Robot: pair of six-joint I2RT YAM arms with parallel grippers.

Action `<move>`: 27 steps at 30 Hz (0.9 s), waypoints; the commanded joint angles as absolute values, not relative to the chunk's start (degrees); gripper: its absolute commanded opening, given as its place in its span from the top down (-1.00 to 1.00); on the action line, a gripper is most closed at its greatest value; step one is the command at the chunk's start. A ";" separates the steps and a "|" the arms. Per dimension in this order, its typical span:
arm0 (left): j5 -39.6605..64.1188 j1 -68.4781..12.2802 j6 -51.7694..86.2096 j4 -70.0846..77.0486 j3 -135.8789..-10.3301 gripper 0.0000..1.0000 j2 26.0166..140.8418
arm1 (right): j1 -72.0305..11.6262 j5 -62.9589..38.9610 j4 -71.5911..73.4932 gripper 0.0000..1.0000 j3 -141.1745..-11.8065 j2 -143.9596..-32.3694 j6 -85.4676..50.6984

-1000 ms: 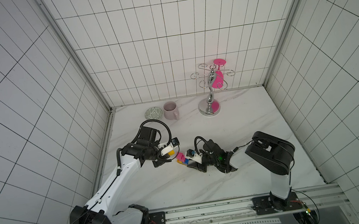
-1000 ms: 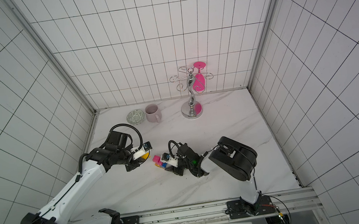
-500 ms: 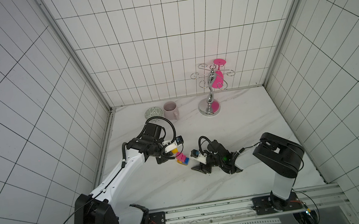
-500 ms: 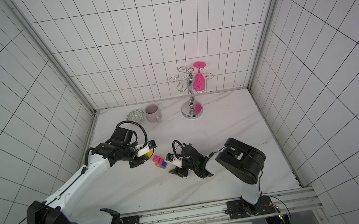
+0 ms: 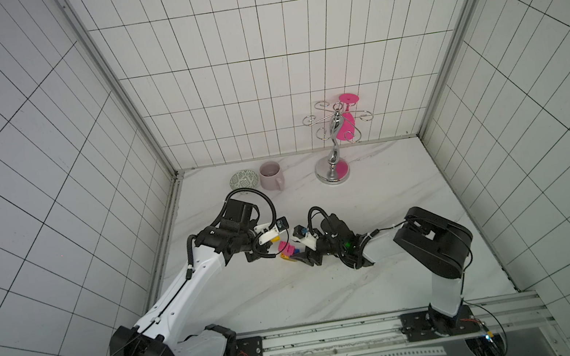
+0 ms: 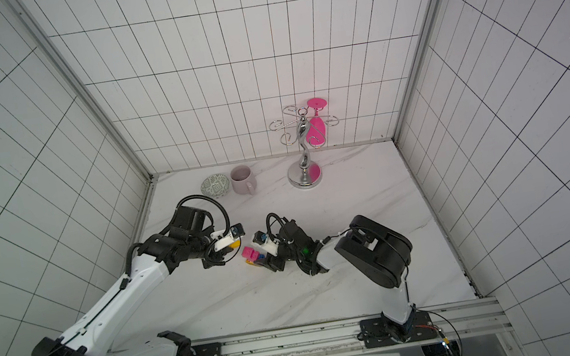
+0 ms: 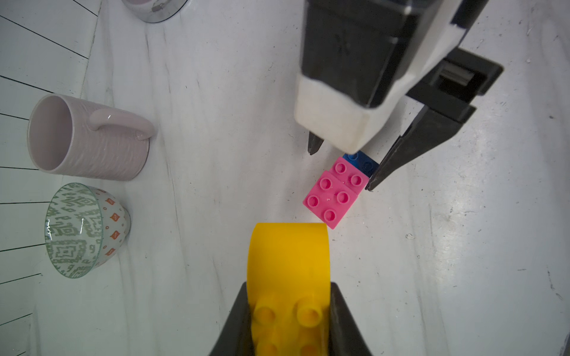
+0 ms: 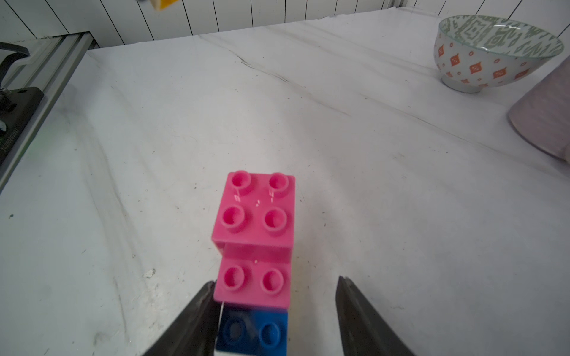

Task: Assemble the letter s with lego
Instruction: Adjust the lego brick at the center of the board.

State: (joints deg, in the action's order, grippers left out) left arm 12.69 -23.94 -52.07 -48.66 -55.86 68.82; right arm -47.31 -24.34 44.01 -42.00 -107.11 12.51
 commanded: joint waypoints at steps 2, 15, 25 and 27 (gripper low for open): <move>12.22 -23.93 -52.74 -48.60 -55.28 0.80 67.49 | -47.99 -25.44 45.35 -0.21 -43.85 -108.88 11.51; 12.57 -23.97 -51.95 -49.11 -55.55 0.80 68.03 | -48.45 -27.33 46.07 0.01 -45.05 -111.09 12.54; 12.24 -23.99 -51.98 -48.86 -55.20 0.80 68.46 | -48.43 -27.46 45.88 0.28 -46.23 -111.89 13.53; 12.30 -23.99 -52.14 -48.87 -55.06 0.81 68.38 | -48.43 -27.12 45.87 0.37 -46.16 -111.80 13.86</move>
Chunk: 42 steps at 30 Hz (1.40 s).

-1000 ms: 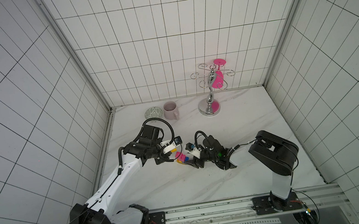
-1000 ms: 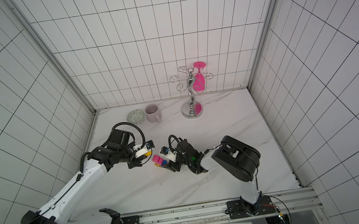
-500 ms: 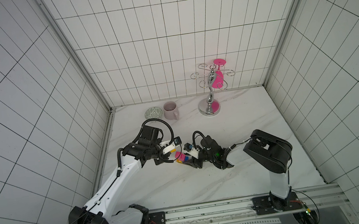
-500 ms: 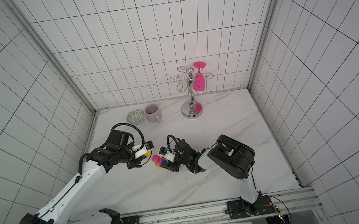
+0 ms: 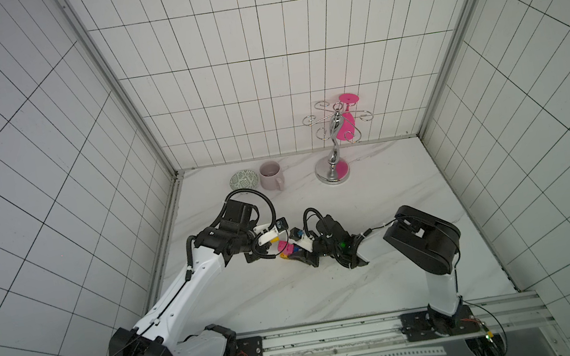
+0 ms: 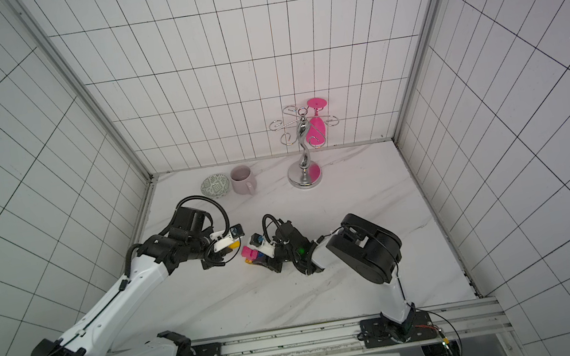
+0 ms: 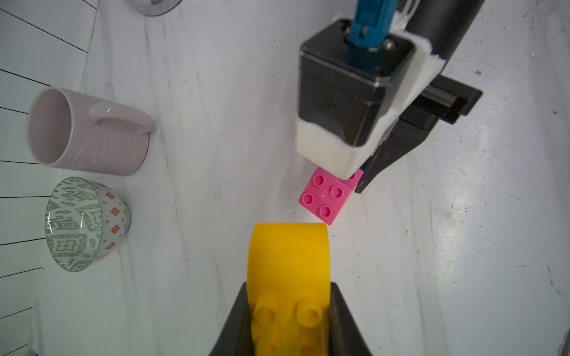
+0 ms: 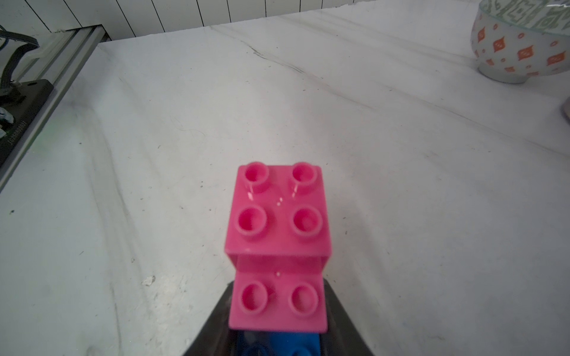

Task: Assemble the letter s with lego
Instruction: Adjust the lego brick at the center of the board.

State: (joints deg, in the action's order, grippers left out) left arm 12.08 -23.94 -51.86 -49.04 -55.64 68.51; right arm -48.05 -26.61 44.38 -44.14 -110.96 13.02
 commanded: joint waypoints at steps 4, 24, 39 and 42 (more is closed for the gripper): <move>13.63 -23.99 -53.17 -49.78 -55.28 0.81 68.38 | -48.26 -26.99 45.54 0.41 -45.02 -110.96 15.39; 23.44 -28.65 -64.52 -57.08 -64.40 0.81 82.35 | -44.75 -35.23 36.97 0.36 -36.69 -102.05 27.01; 22.90 -26.76 -59.68 -51.62 -60.08 0.79 77.96 | -42.21 -37.97 61.32 -0.17 -32.47 -109.61 17.86; 22.82 -26.78 -59.60 -51.22 -59.94 0.79 78.18 | -41.01 -41.49 66.65 -0.17 -31.88 -111.62 15.32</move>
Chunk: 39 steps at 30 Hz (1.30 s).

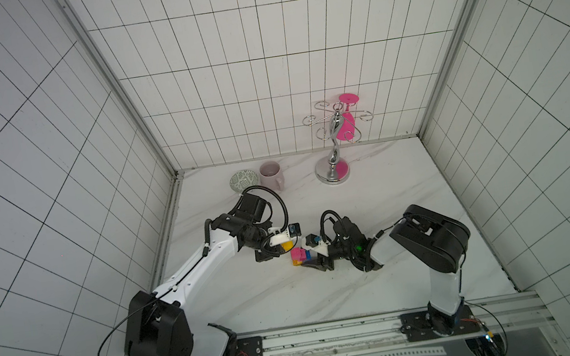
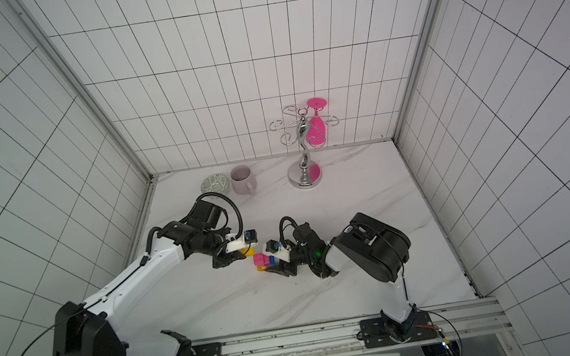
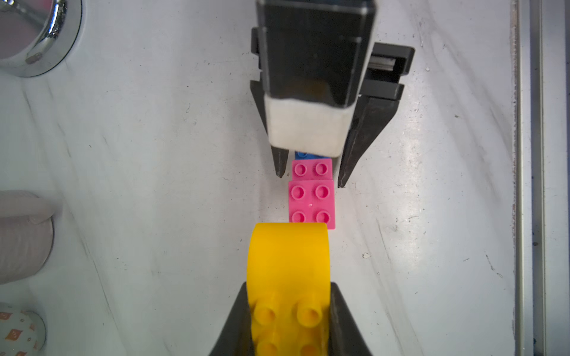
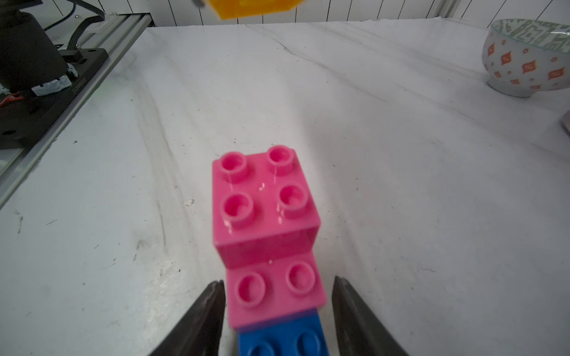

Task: Assemble the letter s with lego
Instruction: Adjust the lego brick at the center of the board, then assemble the lego brick with the lego brick.

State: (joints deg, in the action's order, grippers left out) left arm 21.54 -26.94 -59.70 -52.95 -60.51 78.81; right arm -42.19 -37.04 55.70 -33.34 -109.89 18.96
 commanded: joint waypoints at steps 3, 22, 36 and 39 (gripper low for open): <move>23.19 -26.88 -59.28 -50.90 -59.77 0.79 78.31 | -39.63 -45.67 73.35 -0.16 -31.56 -114.06 11.93; 21.73 -27.64 -60.09 -51.68 -60.23 0.79 80.13 | -38.50 -50.62 80.27 0.18 -33.13 -120.70 10.64; 21.96 -28.15 -64.60 -55.02 -62.53 0.79 81.68 | -38.62 -49.59 77.85 0.58 -33.05 -120.22 13.42; 23.25 -28.76 -67.02 -58.56 -65.42 0.79 83.48 | -38.74 -49.35 74.69 0.58 -32.76 -118.58 15.84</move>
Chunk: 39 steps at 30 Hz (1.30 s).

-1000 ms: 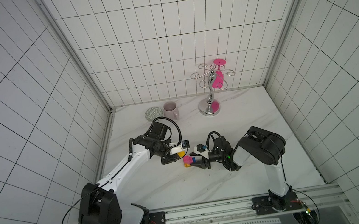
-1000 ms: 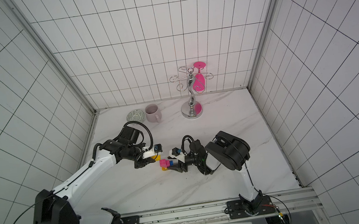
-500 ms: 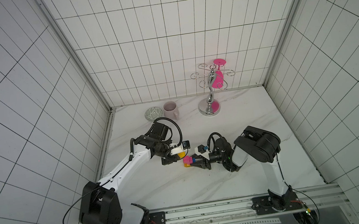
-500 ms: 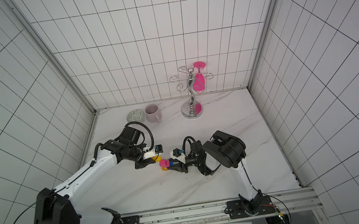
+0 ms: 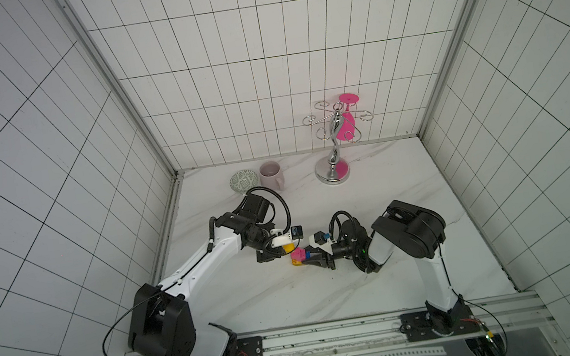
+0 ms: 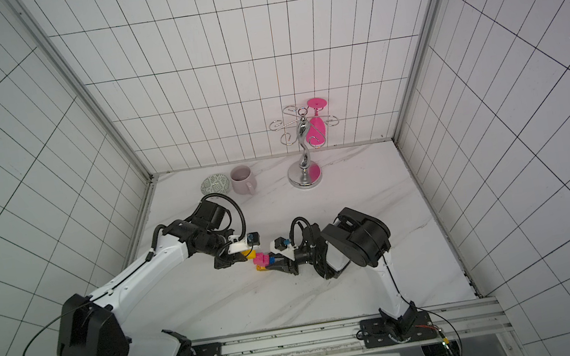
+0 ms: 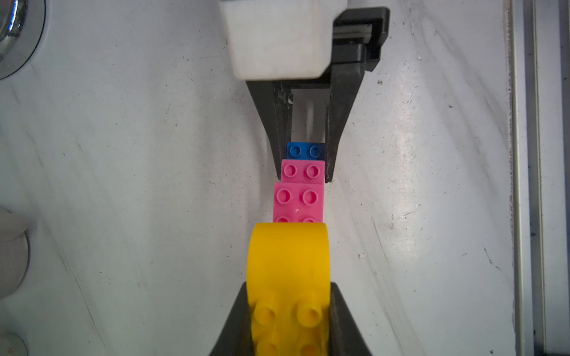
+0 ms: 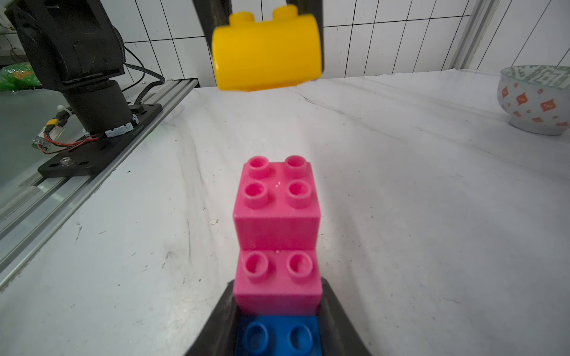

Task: Assemble the letter s with lego
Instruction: Assemble the lego brick with the lego brick.

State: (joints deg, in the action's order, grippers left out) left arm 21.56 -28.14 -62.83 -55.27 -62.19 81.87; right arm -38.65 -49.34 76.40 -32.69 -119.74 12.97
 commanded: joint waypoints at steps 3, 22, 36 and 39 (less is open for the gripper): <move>23.94 -29.49 -68.05 -60.75 -68.37 0.79 85.35 | -39.00 -49.57 68.94 0.58 -32.90 -116.37 19.69; 26.85 -32.67 -65.22 -60.05 -70.96 0.78 90.45 | -39.42 -48.41 67.06 0.59 -33.13 -116.01 20.43; 25.42 -32.78 -60.57 -53.88 -66.83 0.76 89.00 | -39.38 -47.97 66.81 0.60 -33.29 -116.28 20.16; 25.96 -32.75 -60.12 -53.48 -66.81 0.76 89.29 | -39.43 -47.75 66.72 0.61 -33.35 -116.24 20.21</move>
